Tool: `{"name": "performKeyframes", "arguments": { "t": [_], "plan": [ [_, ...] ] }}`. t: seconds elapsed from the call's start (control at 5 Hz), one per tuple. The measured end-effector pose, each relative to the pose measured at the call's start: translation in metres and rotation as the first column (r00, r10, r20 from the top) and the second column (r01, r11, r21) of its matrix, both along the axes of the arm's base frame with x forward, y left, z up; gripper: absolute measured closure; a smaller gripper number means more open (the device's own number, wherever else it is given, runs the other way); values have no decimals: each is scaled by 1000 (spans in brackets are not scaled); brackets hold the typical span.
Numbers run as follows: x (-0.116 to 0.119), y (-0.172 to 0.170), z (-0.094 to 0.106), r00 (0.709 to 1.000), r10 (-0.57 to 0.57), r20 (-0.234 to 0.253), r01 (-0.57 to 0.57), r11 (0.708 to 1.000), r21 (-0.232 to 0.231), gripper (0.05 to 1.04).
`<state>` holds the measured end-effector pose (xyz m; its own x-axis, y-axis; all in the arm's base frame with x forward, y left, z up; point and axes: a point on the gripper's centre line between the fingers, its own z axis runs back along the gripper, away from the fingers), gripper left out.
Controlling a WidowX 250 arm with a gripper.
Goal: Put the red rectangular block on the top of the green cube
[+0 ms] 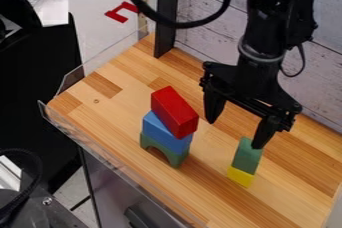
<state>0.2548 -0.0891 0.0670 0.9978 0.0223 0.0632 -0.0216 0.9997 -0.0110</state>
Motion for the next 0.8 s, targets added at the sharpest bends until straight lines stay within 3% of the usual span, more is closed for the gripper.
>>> {"name": "performKeyframes", "arguments": {
  "t": [0.2, 0.6, 0.8],
  "plan": [
    [-3, 1, -5, 1000, -1, -22, 2, 1000, 8, 83],
    [19, -4, 2, 997, -79, 2, 79, 996, 50, 83],
    [19, -1, 4, 997, -72, -6, 73, 995, 65, 83]
  ]
}}
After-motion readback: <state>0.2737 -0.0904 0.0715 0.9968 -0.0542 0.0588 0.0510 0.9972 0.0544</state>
